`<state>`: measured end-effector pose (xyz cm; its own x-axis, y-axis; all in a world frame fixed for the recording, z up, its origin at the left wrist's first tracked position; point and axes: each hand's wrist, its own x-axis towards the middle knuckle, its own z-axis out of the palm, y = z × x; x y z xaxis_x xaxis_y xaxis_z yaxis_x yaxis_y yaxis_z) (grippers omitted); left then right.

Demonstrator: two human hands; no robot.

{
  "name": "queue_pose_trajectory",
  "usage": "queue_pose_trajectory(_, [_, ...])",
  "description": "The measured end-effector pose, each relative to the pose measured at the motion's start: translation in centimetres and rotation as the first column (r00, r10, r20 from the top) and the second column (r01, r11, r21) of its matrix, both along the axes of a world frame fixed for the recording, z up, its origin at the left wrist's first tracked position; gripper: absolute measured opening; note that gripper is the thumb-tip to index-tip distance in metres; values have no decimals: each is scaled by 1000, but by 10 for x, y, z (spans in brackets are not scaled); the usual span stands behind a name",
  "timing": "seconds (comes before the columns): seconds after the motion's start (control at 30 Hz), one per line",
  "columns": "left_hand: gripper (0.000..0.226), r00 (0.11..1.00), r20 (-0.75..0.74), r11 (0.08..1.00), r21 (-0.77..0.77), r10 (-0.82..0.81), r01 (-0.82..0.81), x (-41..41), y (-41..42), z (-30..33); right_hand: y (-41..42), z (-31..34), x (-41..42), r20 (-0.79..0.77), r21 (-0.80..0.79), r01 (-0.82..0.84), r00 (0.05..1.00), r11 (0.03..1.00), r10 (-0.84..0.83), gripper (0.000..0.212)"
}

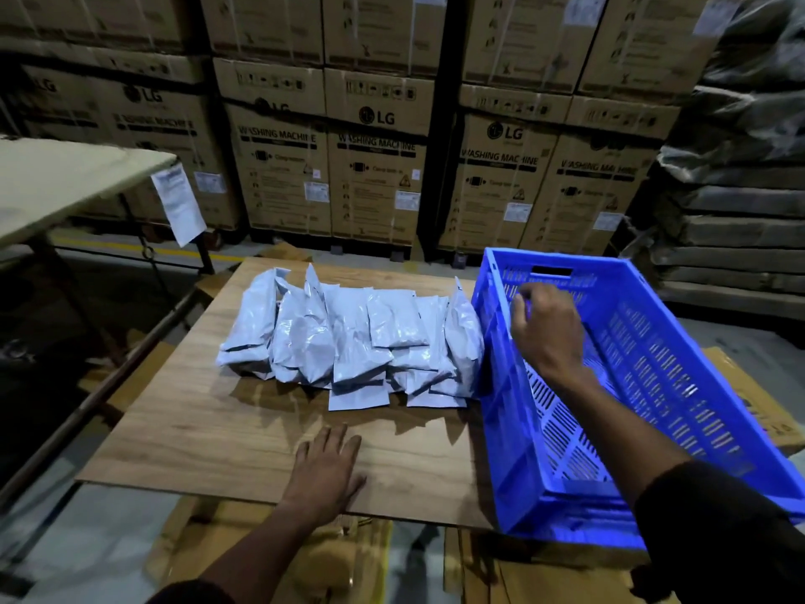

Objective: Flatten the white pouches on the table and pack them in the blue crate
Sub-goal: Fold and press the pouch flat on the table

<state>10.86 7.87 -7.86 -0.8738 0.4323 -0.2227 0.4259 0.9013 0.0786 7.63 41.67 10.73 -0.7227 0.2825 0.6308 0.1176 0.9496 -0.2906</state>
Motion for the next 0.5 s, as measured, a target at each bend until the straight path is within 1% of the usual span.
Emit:
queue_pose_trajectory(0.07, [61,1000,15,1000,-21,22,-22,-5,-10,-3,-31,9,-14,-10,64,-97,995,993,97,16])
queue_pose_trajectory(0.13, [60,998,-10,998,-33,55,-56,-8,-20,-12,-63,7,-28,53,59,-210,977,976,207,18])
queue_pose_trajectory(0.2, [61,995,-32,994,-50,93,-95,-10,-33,-17,-93,-6,-41,192,11,-272,945,962,265,26])
queue_pose_trajectory(0.23, [61,993,-19,991,-69,116,-117,-11,-42,-22,-106,-14,-48,288,1,-269,922,963,257,31])
queue_pose_trajectory(0.3, [64,988,29,984,-99,149,-145,-9,-55,-16,-124,-33,-61,488,-1,-239,847,971,209,43])
queue_pose_trajectory(0.37, [69,991,10,987,-95,131,-129,-10,-61,-9,-133,-53,-72,660,-33,-202,731,979,173,56])
queue_pose_trajectory(0.4, [67,992,39,988,-102,117,-112,-11,-63,-7,-137,-61,-78,725,-51,-195,667,979,170,61])
queue_pose_trajectory(0.43, [63,992,56,989,-100,112,-107,-11,-61,-5,-138,-67,-81,769,-60,-187,617,981,164,64])
queue_pose_trajectory(0.5, [60,992,66,989,-110,108,-101,-14,-59,1,-144,-76,-92,804,-97,-161,569,982,173,68])
